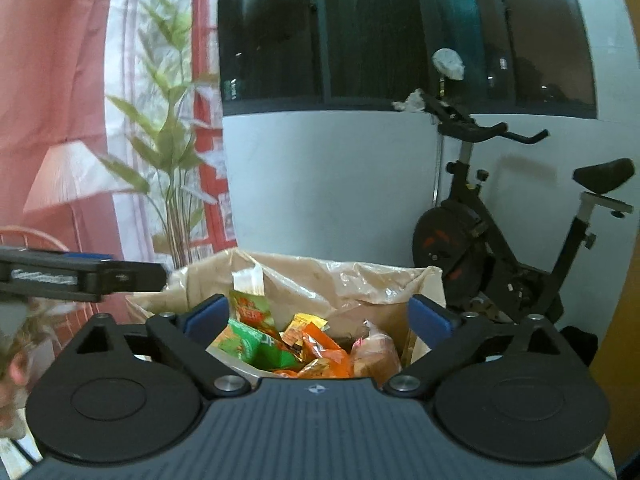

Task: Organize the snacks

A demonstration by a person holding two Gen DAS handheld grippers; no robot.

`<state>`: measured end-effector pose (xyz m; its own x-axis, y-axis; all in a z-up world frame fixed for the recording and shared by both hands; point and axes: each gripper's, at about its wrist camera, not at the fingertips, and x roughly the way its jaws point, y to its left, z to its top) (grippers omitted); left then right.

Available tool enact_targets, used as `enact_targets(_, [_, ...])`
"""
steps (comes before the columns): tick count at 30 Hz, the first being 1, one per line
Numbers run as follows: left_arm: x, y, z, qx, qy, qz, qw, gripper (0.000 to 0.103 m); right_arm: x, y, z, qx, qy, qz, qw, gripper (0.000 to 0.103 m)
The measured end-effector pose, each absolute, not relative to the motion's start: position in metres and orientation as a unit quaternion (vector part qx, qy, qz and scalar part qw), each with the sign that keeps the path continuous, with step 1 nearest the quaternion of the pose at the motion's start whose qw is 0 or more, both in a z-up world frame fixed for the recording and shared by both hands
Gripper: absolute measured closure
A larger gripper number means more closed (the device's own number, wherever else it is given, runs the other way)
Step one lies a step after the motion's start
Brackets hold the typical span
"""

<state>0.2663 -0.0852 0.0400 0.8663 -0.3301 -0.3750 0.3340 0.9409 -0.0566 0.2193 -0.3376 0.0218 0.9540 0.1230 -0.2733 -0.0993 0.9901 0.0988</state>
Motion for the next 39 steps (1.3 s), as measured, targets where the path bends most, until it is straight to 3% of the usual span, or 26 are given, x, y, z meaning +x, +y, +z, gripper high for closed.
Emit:
enact_targets(2, [0.252,-0.075,0.047,0.005,0.189,-0.158,0.969,0.005,0.209,-0.334,0.028,0.053,0.133,0.054,0.988,0.000])
enact_targets(17, [0.191,-0.037,0.060,0.005,0.192,-0.087,0.978,0.005,0.155,-0.286,0.058,0.021,0.127,0.069,0.989,0.000])
enact_targets(39, [0.178,-0.044,0.067,0.026,0.160,-0.067,0.984,0.005,0.144,-0.282,0.063,0.029,0.128,0.076,0.988,0.000])
